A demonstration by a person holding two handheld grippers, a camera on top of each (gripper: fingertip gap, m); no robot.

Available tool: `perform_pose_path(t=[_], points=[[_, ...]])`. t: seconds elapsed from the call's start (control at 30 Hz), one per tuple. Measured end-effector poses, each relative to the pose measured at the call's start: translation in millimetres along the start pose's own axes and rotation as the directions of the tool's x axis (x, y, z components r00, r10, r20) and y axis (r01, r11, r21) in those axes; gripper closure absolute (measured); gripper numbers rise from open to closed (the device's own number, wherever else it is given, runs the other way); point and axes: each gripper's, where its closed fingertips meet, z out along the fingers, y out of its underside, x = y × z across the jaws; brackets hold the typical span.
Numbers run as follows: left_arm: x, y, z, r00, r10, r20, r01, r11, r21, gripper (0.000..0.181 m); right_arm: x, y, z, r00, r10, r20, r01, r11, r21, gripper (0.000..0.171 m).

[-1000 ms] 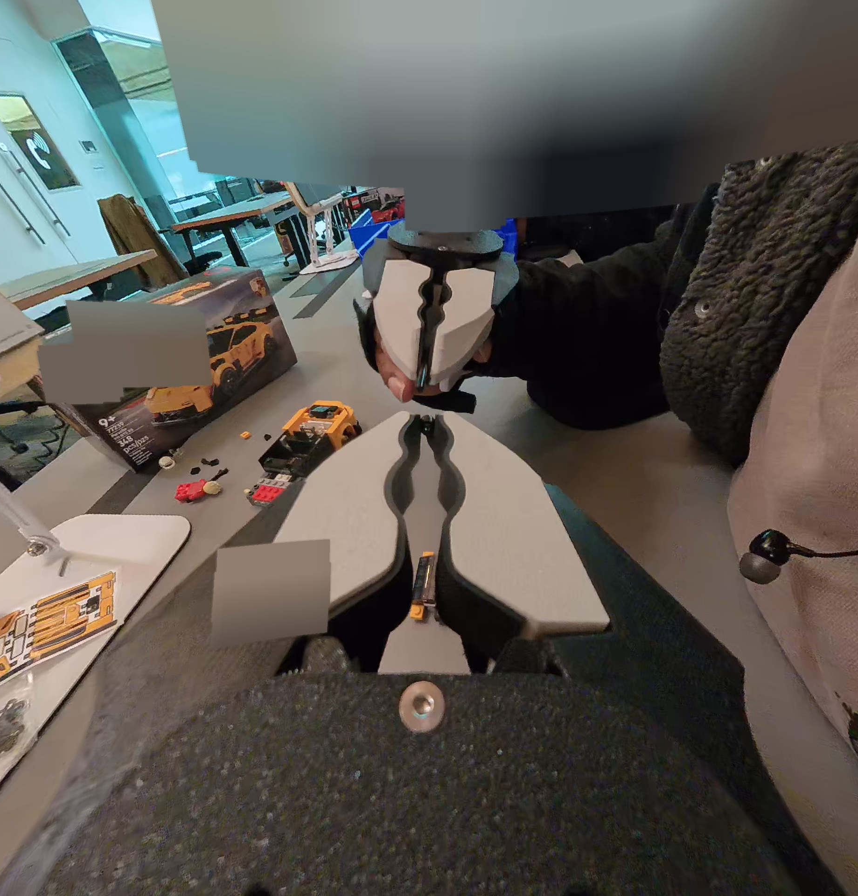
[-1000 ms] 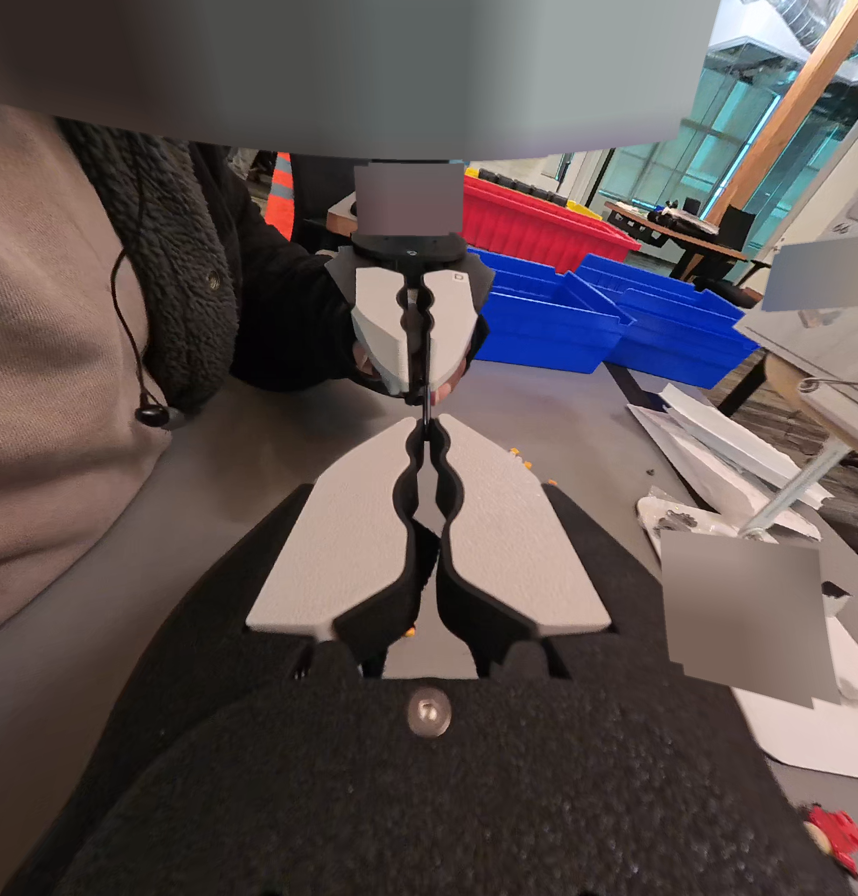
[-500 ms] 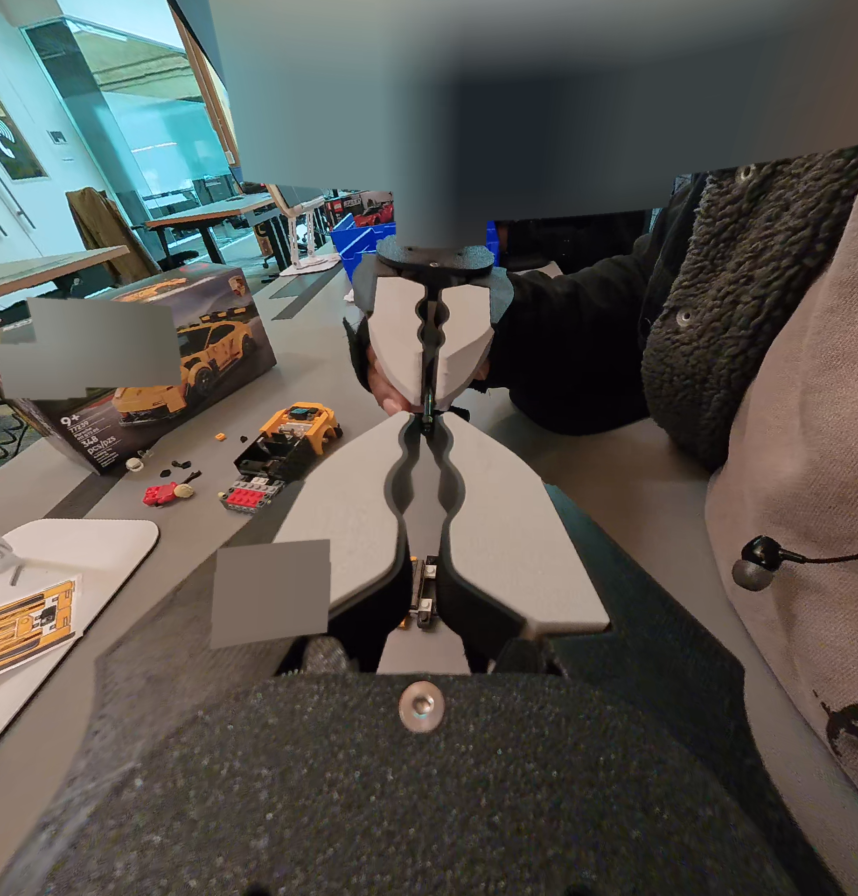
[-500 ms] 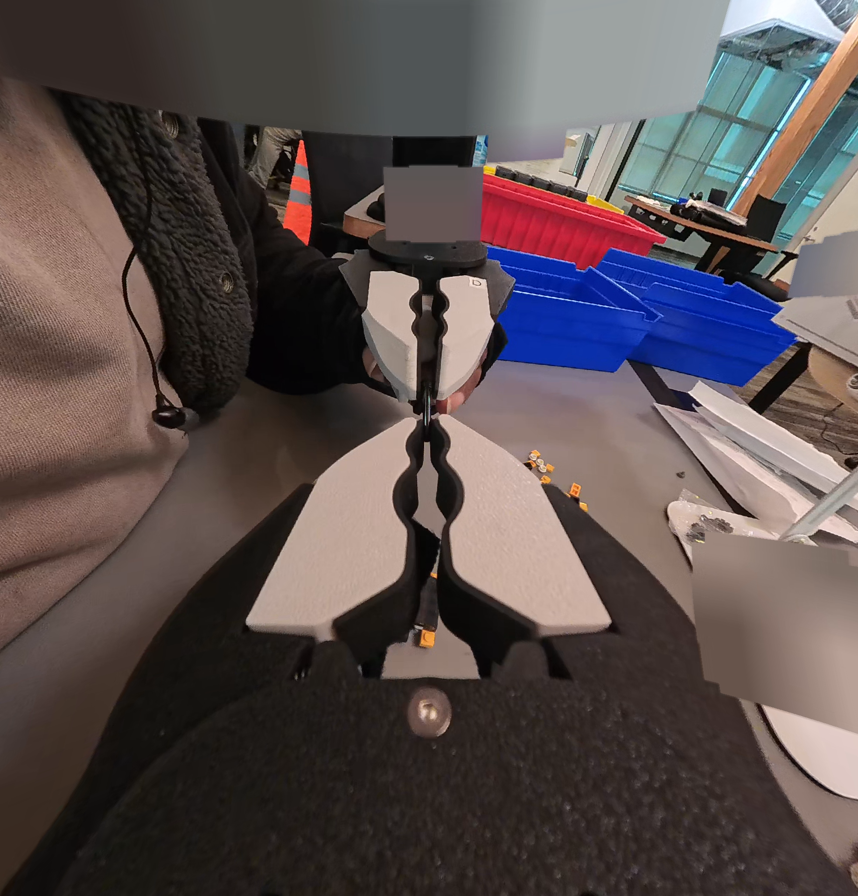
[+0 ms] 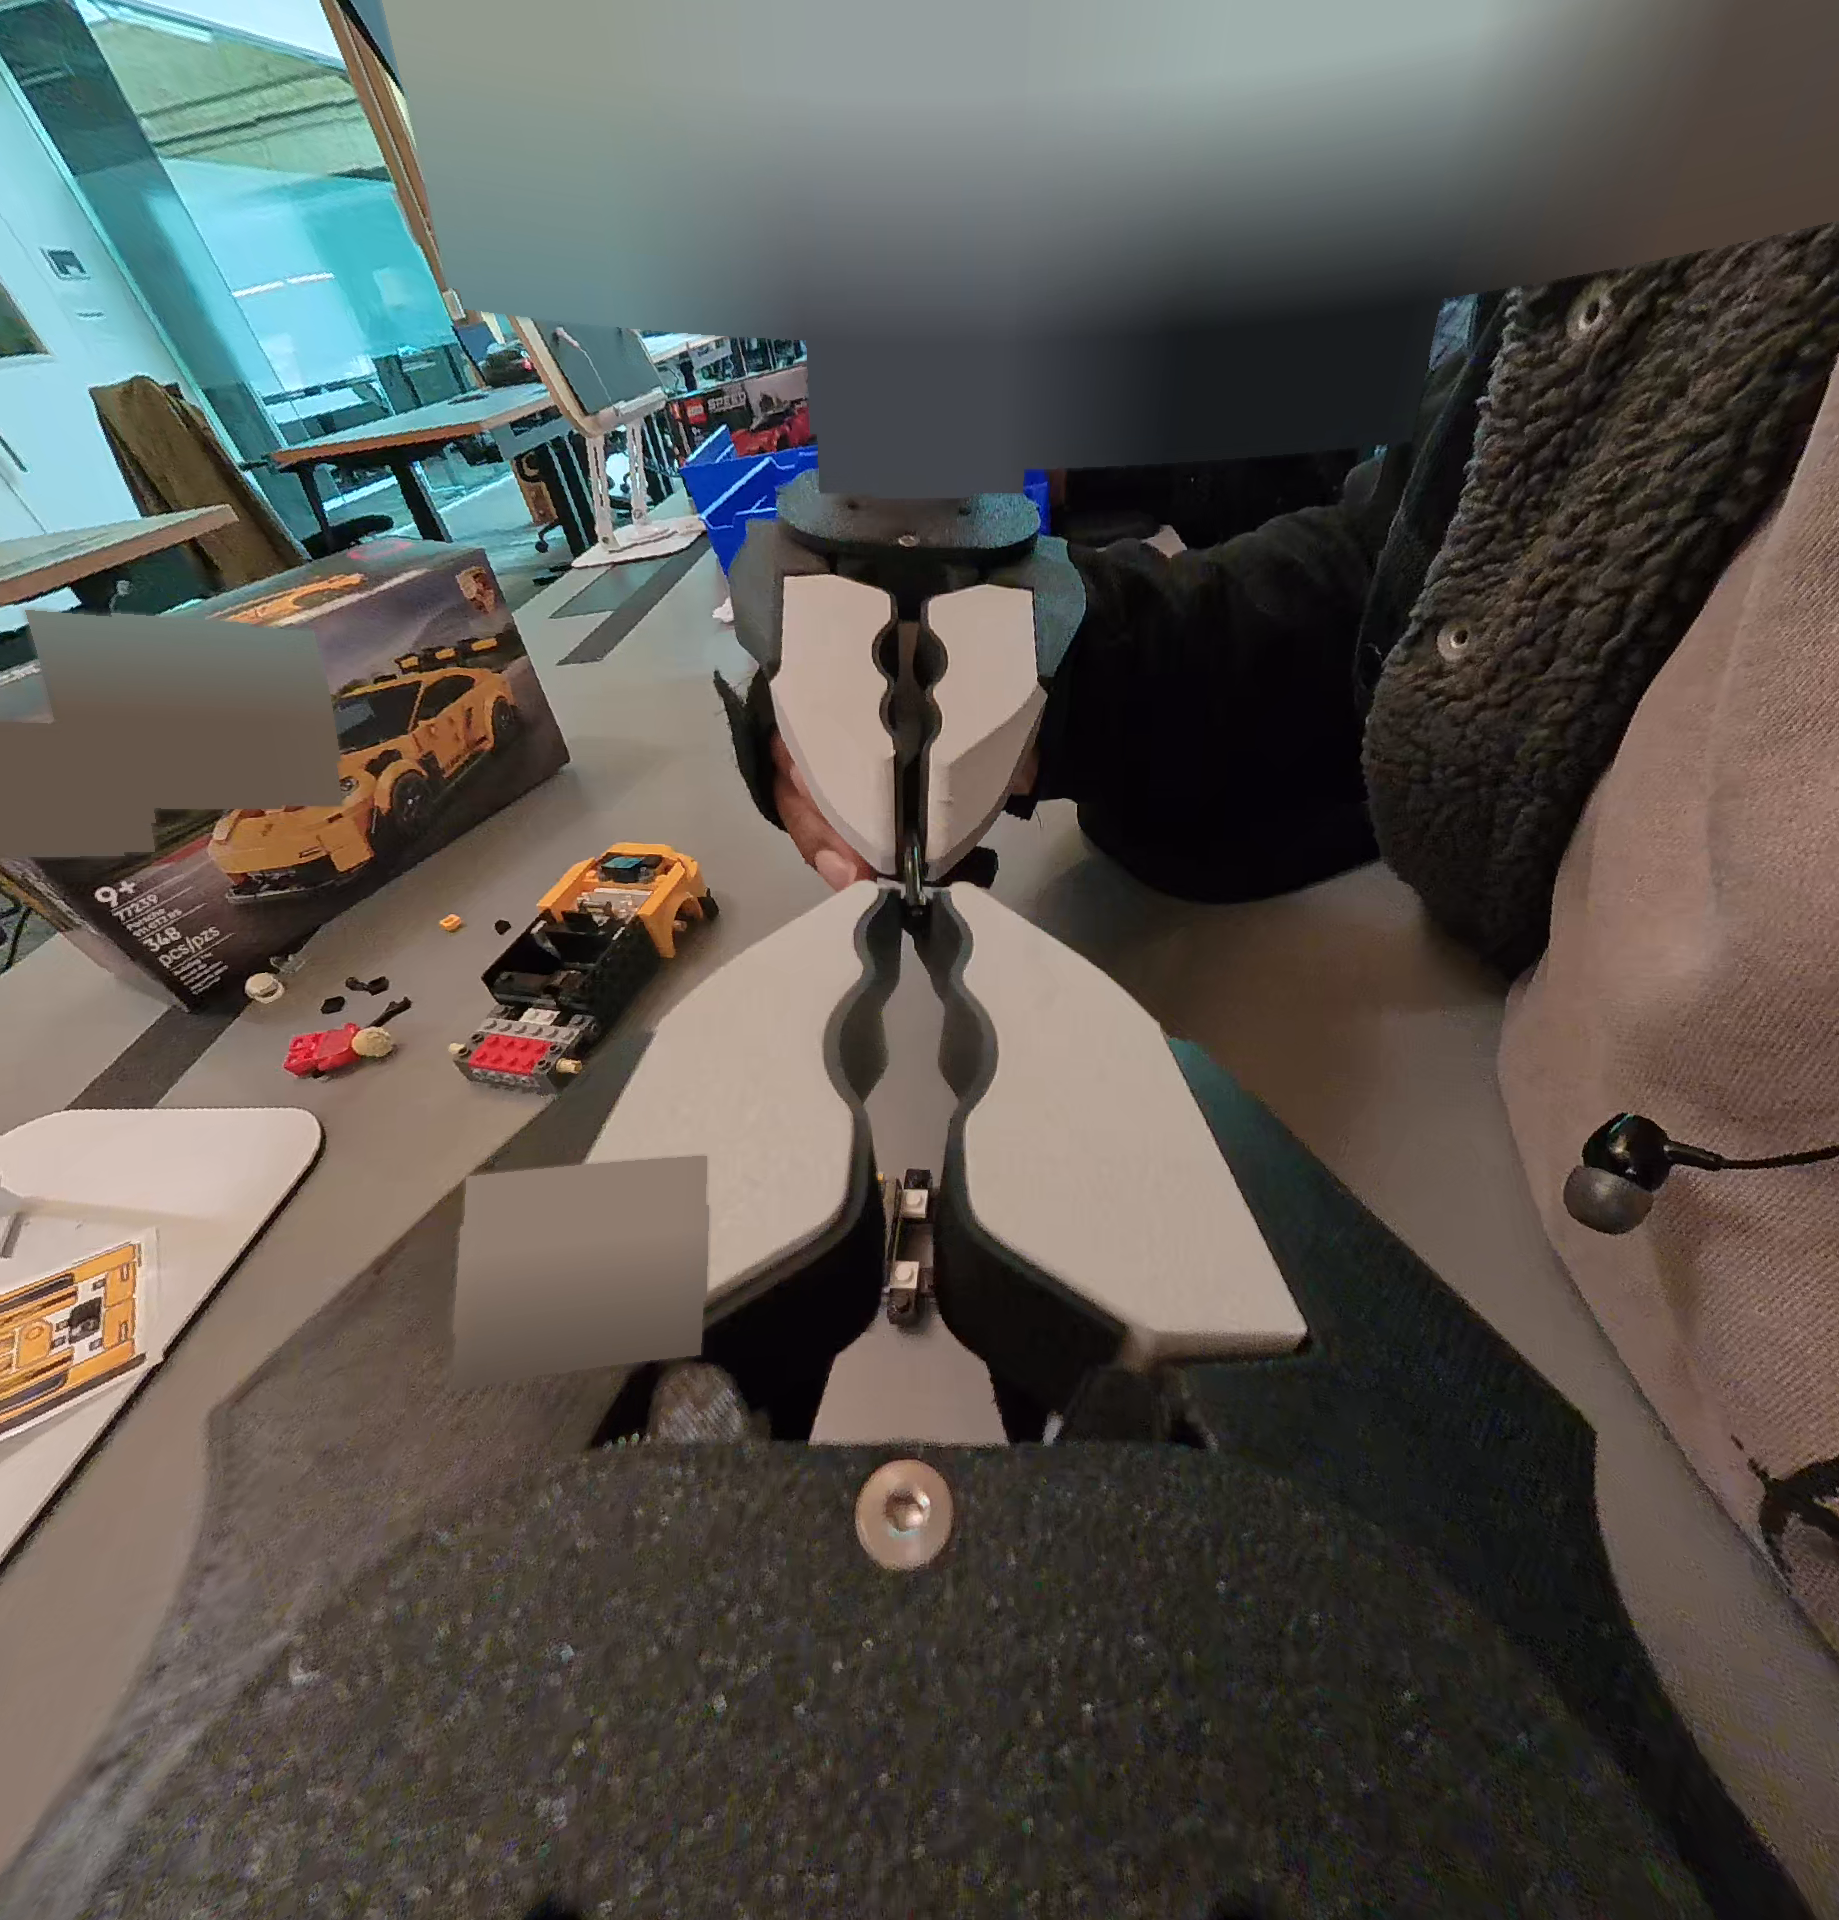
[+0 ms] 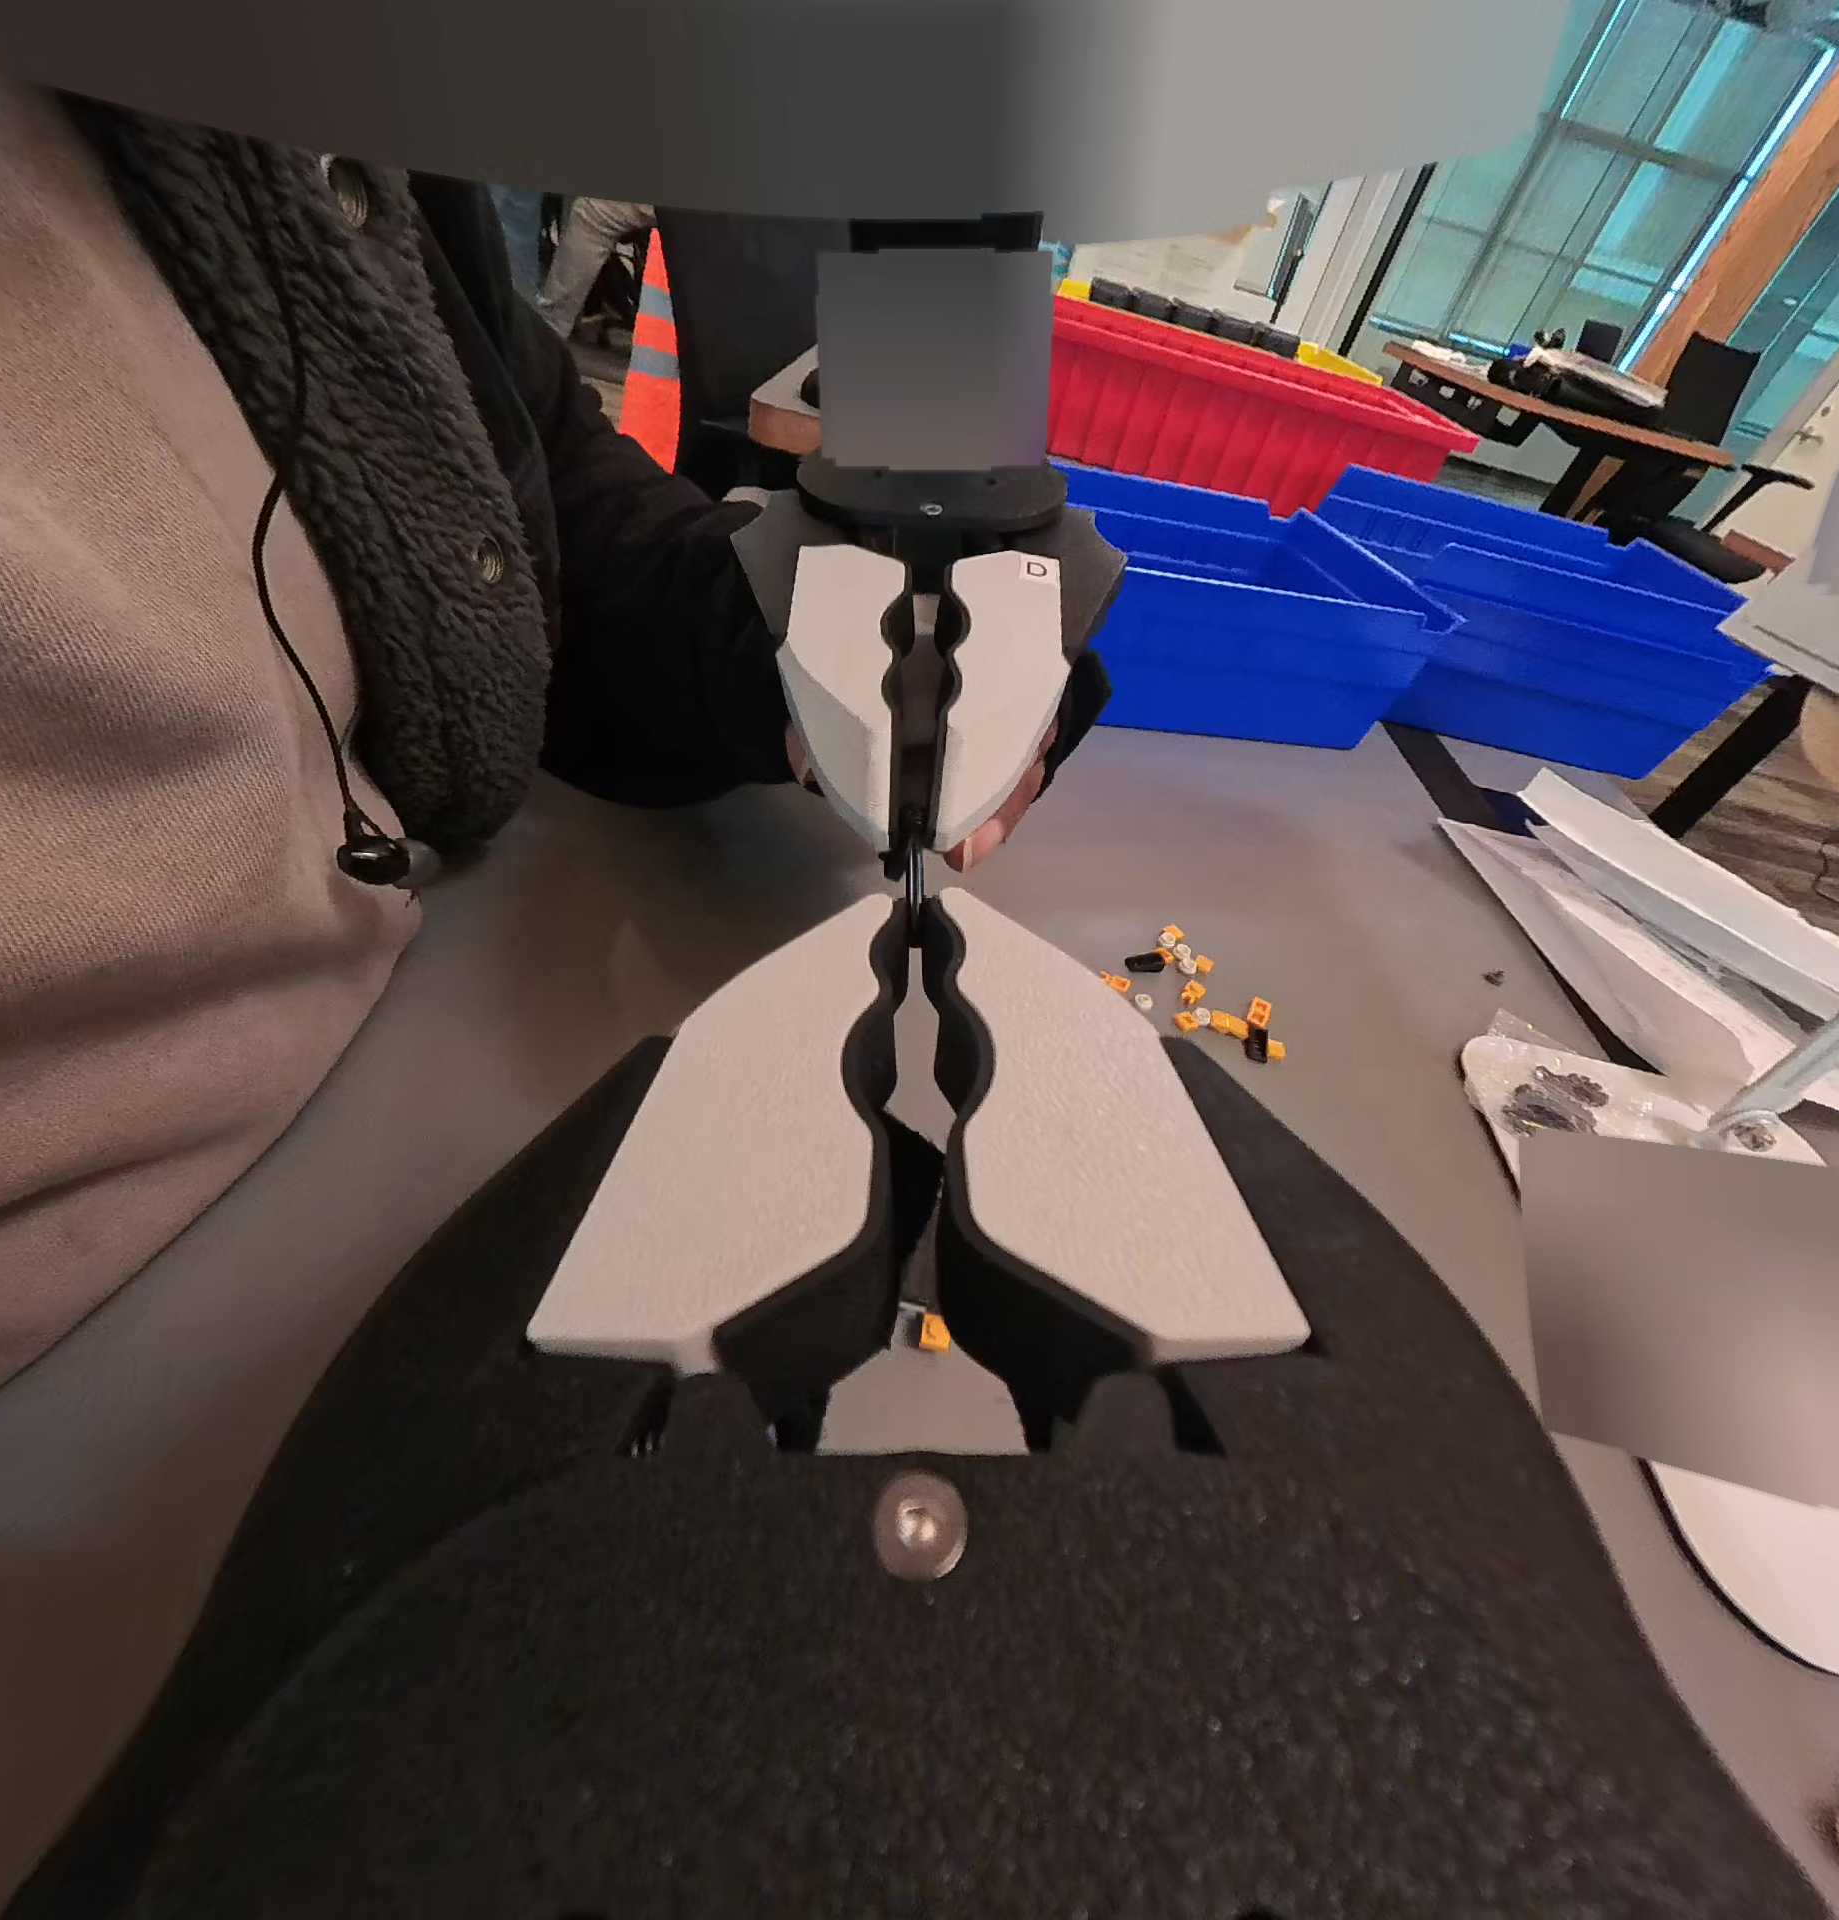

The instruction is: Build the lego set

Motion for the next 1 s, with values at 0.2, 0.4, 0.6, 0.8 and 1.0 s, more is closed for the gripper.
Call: perform_pose_path(t=[0.2, 0.4, 0.6, 0.8, 1.0], points=[[0.0, 6.2, 1.2, 0.999, 0.031, 0.007, -0.031, 0.998, -0.046, 0.175, -0.7, 5.3, 1.8, 1.0, 0.02, 0.009, -0.02, 1.0, -0.023, 0.169], [0.0, 5.7, 1.0, 1.0, 0.024, 0.006, -0.024, 0.999, -0.038, 0.175, -0.8, 5.0, 2.4, 0.999, 0.05, 0.018, -0.05, 0.999, -0.001, 0.169], [-0.4, 3.7, 0.4, 1.0, 0.007, 0.004, -0.007, 1.0, -0.019, 0.175, -0.6, 3.5, 3.4, 0.996, 0.081, 0.024, -0.082, 0.996, 0.028, 0.169], [-0.8, 2.8, 0.1, 1.0, -0.003, 0.003, 0.003, 1.0, -0.008, 0.175, -0.5, 3.5, 4.9, 0.995, 0.098, 0.027, -0.099, 0.994, 0.044, 0.169], [-1.0, 3.2, 0.1, 1.0, -0.004, 0.003, 0.004, 1.0, -0.009, 0.175, -0.5, 4.4, 5.3, 0.995, 0.1, 0.026, -0.101, 0.994, 0.044, 0.169]])
